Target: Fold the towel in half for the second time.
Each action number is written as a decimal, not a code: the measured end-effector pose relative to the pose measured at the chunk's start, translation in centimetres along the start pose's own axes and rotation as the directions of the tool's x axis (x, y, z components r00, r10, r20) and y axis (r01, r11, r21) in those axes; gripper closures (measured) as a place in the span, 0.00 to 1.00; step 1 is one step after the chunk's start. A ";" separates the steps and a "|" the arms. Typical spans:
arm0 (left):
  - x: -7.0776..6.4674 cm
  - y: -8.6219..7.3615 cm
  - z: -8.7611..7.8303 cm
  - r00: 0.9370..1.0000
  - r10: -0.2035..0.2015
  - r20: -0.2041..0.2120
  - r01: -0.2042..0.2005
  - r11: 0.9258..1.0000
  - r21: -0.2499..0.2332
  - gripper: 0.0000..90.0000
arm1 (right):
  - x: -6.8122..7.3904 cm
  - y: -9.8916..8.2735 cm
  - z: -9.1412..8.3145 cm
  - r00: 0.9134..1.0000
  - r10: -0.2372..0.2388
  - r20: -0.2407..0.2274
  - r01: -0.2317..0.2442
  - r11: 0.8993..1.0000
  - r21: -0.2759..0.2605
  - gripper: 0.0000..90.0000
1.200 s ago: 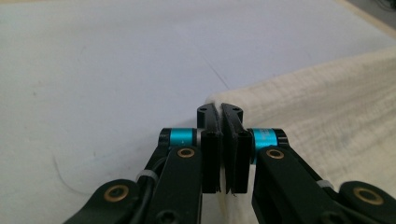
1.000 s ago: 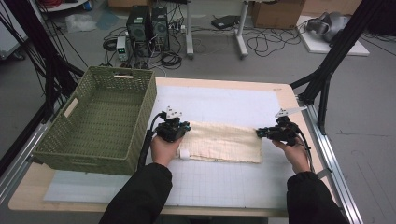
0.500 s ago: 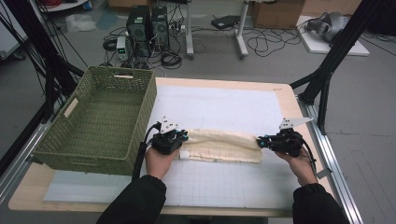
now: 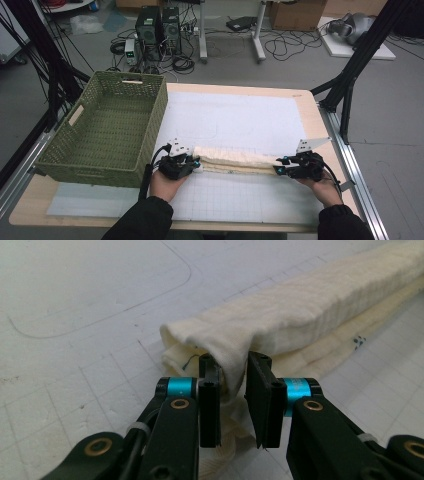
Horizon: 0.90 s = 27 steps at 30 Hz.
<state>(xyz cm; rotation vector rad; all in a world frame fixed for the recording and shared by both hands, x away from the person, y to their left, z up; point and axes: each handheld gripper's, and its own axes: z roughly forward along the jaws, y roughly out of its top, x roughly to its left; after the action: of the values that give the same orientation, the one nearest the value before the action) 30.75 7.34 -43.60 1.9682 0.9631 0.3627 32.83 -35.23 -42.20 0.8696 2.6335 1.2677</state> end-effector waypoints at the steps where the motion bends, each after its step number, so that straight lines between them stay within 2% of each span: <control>1: 0.0 0.0 -0.1 1.000 -0.005 0.007 0.005 1.000 0.005 0.78 | 0.1 0.1 -0.4 1.000 0.001 -0.008 -0.001 1.000 -0.027 0.67; 4: -0.1 -0.1 -0.7 1.000 -0.001 0.011 0.001 1.000 0.013 0.69 | 0.4 0.7 -1.3 1.000 -0.005 -0.006 0.005 0.997 -0.080 0.62; 7: 0.0 -0.1 -1.5 1.000 -0.005 0.007 0.005 1.000 0.012 0.64 | 0.8 1.0 -1.4 1.000 -0.006 -0.007 0.005 0.996 -0.092 0.60; 8: 0.0 0.0 -1.7 1.000 -0.018 0.004 0.018 1.000 0.002 0.62 | 0.9 1.1 -1.3 1.000 -0.007 0.000 0.007 0.995 -0.096 0.60; 10: 0.1 0.2 -2.2 1.000 -0.025 0.001 0.025 1.000 -0.011 0.58 | 0.9 1.2 -0.9 1.000 0.004 0.004 -0.004 0.996 -0.091 0.62; 13: 0.0 0.7 -2.3 0.999 -0.034 -0.006 0.034 0.999 -0.036 0.58 | 1.1 1.2 0.0 1.000 -0.004 0.016 0.005 0.998 -0.069 0.72; 14: 0.0 0.8 -2.2 1.000 -0.031 -0.004 0.031 0.999 -0.040 0.60 | 1.2 1.2 0.3 1.000 -0.002 0.020 0.003 0.999 -0.048 0.76; 17: -0.2 1.3 -1.3 1.000 -0.022 0.007 0.022 0.998 -0.051 0.73 | 1.3 1.2 1.3 1.000 -0.011 0.022 0.012 1.000 -0.005 0.81; 19: -0.2 1.3 -0.4 0.999 -0.028 0.029 0.029 0.998 -0.051 0.86 | 1.3 1.1 1.8 1.000 -0.016 0.015 0.016 1.000 0.004 0.82; 20: -0.3 1.3 0.1 0.999 -0.029 0.036 0.030 0.999 -0.037 0.89 | 1.3 1.0 2.1 1.000 -0.010 0.008 0.009 1.000 0.015 0.81; 22: -0.4 1.1 0.8 0.999 -0.033 0.029 0.034 0.999 -0.004 0.90 | 1.3 0.8 2.5 1.000 -0.013 0.011 0.013 1.000 0.029 0.80; 24: -0.4 0.8 1.1 1.000 -0.010 0.014 0.009 0.999 0.032 0.90 | 1.3 0.5 2.6 1.000 -0.009 0.014 0.009 0.999 0.040 0.80; 27: -0.4 0.5 1.2 1.000 -0.002 0.002 0.002 0.997 0.072 0.89 | 1.1 -0.1 2.7 1.000 -0.005 0.016 0.005 0.999 0.050 0.80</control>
<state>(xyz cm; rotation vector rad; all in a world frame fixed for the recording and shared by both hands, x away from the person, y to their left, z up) 31.36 6.18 -43.82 2.0320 0.9894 0.3293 32.73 -32.82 -43.91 0.8762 2.6641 1.1928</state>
